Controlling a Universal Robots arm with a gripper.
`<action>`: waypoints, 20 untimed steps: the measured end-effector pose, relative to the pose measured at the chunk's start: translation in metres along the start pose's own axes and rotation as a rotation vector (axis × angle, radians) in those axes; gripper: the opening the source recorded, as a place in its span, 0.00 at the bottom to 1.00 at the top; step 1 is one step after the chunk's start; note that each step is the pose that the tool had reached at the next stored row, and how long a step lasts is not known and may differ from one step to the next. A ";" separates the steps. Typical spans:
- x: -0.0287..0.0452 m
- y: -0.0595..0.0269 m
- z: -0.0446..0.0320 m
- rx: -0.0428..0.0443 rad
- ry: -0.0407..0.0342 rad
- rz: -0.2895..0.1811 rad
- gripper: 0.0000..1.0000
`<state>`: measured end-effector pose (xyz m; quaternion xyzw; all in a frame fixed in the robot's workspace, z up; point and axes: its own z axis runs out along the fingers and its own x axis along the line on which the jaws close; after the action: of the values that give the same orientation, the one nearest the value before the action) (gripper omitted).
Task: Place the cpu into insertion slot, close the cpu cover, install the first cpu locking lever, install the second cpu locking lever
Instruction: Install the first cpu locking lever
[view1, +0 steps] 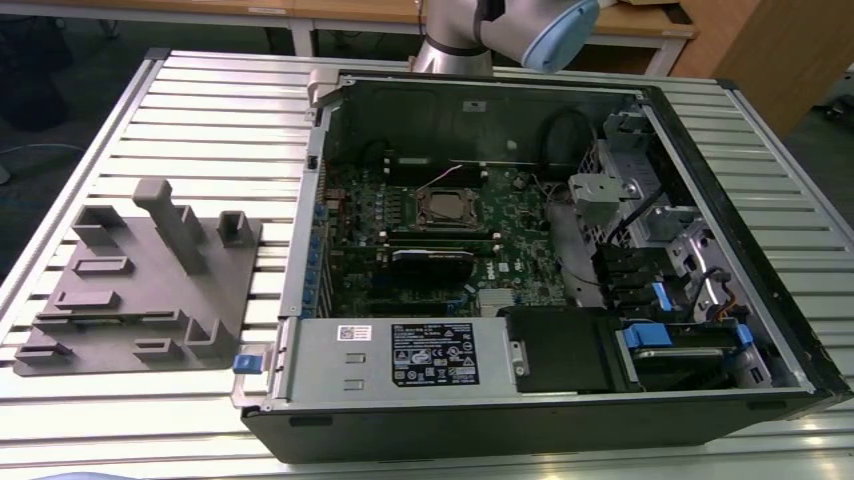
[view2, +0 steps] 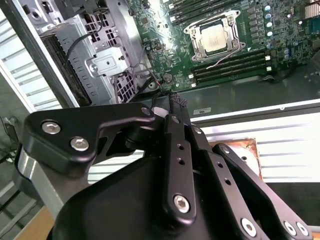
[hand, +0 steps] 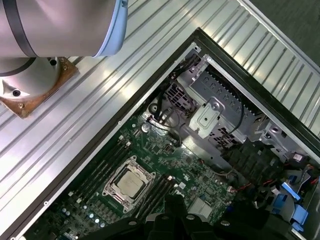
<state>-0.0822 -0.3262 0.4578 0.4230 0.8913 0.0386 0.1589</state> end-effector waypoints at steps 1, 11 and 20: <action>0.0005 -0.0004 0.0018 0.0000 0.0000 0.000 0.11; 0.0049 -0.0042 0.0190 -0.0001 0.0000 0.000 0.11; 0.0088 -0.0077 0.0345 0.0000 0.0000 0.000 0.11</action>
<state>-0.0822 -0.3266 0.4214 0.4230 0.8913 0.0386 0.1589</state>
